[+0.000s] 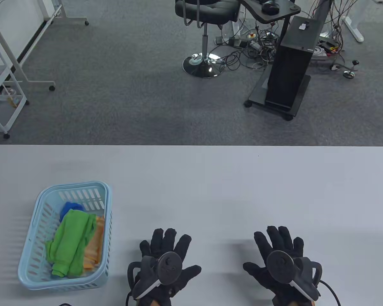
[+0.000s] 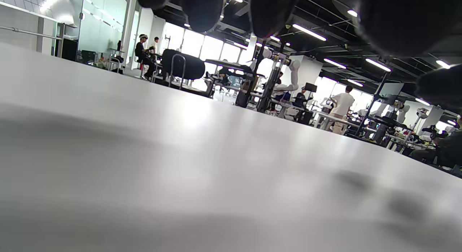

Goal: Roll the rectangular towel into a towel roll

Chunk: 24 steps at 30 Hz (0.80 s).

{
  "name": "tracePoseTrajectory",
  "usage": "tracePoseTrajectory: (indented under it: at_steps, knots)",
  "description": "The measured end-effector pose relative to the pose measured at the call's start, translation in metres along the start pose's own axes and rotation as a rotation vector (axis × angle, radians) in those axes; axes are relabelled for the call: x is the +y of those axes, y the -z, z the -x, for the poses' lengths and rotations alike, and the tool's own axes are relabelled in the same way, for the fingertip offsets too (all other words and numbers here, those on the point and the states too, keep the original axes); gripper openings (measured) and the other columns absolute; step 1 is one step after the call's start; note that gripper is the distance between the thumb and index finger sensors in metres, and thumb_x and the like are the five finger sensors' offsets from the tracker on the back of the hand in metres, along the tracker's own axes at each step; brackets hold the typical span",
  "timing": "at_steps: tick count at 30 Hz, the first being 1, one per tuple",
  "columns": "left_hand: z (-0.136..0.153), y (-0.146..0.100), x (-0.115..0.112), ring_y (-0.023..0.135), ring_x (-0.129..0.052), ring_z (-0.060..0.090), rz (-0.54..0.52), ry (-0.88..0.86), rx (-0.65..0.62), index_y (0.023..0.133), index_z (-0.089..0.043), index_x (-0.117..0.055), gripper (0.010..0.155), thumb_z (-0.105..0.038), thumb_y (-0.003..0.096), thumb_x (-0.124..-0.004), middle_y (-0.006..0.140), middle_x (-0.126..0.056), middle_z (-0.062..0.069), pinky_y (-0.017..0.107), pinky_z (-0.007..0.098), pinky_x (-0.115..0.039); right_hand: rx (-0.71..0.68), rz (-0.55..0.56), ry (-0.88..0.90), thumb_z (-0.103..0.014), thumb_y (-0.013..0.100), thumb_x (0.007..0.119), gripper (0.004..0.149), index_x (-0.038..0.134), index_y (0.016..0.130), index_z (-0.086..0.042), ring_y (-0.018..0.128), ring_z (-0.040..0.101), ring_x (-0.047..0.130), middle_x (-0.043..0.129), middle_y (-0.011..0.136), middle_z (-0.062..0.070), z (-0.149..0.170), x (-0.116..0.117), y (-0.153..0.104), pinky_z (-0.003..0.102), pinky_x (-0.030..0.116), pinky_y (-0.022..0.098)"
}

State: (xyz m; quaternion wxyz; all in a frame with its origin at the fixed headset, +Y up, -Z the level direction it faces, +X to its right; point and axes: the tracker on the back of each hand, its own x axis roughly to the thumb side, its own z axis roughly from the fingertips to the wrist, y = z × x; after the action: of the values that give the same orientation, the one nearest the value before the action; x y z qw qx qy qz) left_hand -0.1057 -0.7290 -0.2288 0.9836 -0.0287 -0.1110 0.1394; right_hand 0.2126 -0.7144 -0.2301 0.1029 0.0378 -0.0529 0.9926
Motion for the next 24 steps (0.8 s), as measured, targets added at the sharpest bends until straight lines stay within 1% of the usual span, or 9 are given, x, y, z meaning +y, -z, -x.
tracePoseTrajectory:
  at_steps: [10,24]
  knots:
    - [0.0005,-0.0015,0.0004,0.112,-0.037,0.049,0.017,0.005,0.008,0.113,-0.038,-0.054,0.09,-0.076,0.0342,-0.072,0.124,-0.047,0.015,0.067,0.08,-0.036,0.004,0.001,0.02,-0.071,0.021,0.072,0.093,0.061,0.101,-0.025,0.103,0.039,0.041,0.046,0.108,0.012,0.001,-0.0005,0.0001,0.072,0.034,0.067]
    - [-0.0003,-0.002,-0.0014,0.112,-0.037,0.049,0.041,0.004,0.005,0.113,-0.037,-0.054,0.09,-0.077,0.0338,-0.071,0.123,-0.047,0.016,0.067,0.079,-0.036,0.015,-0.035,0.041,-0.069,0.023,0.071,0.09,0.062,0.101,-0.024,0.102,0.04,0.042,0.046,0.107,0.013,0.0028,0.0001,0.0007,0.072,0.035,0.067]
